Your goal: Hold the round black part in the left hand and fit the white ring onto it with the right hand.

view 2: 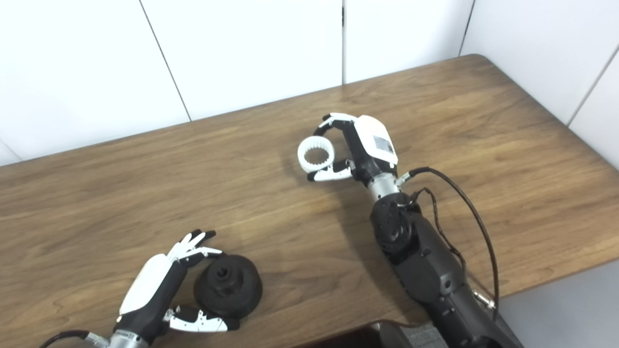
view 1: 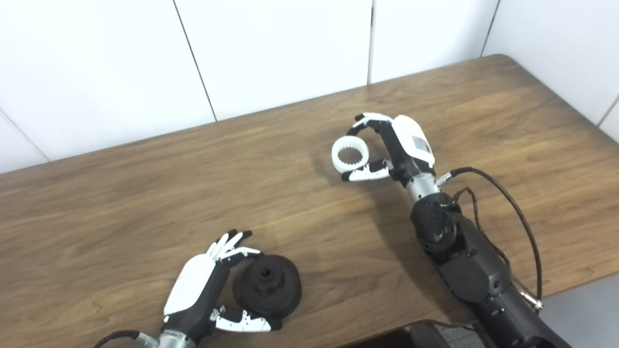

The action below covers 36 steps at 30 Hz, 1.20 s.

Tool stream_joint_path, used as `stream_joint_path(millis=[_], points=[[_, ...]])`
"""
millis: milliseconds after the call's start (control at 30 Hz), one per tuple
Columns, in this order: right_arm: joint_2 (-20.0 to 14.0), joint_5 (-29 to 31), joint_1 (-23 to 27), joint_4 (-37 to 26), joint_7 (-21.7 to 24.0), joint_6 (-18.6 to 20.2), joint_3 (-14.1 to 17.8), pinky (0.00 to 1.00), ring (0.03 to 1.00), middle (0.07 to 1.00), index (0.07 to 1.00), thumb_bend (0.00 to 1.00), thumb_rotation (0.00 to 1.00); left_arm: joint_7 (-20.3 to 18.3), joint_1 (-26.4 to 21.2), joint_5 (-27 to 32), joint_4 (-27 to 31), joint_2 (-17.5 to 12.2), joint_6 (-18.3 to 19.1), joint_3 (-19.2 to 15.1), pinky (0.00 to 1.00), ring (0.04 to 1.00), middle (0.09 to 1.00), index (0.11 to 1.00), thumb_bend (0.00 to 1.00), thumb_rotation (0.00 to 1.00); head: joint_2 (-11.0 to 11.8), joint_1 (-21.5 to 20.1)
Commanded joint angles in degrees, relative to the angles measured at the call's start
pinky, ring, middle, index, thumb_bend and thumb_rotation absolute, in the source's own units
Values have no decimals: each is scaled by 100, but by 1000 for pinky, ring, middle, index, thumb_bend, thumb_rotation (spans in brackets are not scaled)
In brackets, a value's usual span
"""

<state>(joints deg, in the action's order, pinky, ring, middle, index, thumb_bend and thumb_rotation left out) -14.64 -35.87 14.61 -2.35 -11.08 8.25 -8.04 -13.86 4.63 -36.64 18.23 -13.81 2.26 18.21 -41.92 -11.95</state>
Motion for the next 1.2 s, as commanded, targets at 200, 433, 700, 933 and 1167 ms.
stream_joint_path(millis=[200,433,700,933,1167], points=[[123,37,-29,-868,148,-128,111,712,823,784,482,519,141,-37,-161,-165,50,57,119,18,1000,1000,952,602,894,259,-131,351],[209,115,-352,-1527,468,-113,66,743,835,787,482,518,140,26,-194,-286,6,134,130,54,991,1000,949,600,903,244,-202,554],[426,261,-867,-2260,862,-185,-110,745,842,787,483,518,140,4,-218,-427,25,227,232,79,983,997,947,601,905,264,-290,730],[579,321,-1261,-2653,1059,-323,-330,848,842,778,482,518,143,14,-261,-490,-24,287,255,109,983,996,948,602,905,264,-365,999],[610,514,-1556,-2854,1317,-402,-463,786,844,785,483,518,146,46,-303,-575,-61,390,338,171,1000,998,947,601,911,258,-436,1304]])
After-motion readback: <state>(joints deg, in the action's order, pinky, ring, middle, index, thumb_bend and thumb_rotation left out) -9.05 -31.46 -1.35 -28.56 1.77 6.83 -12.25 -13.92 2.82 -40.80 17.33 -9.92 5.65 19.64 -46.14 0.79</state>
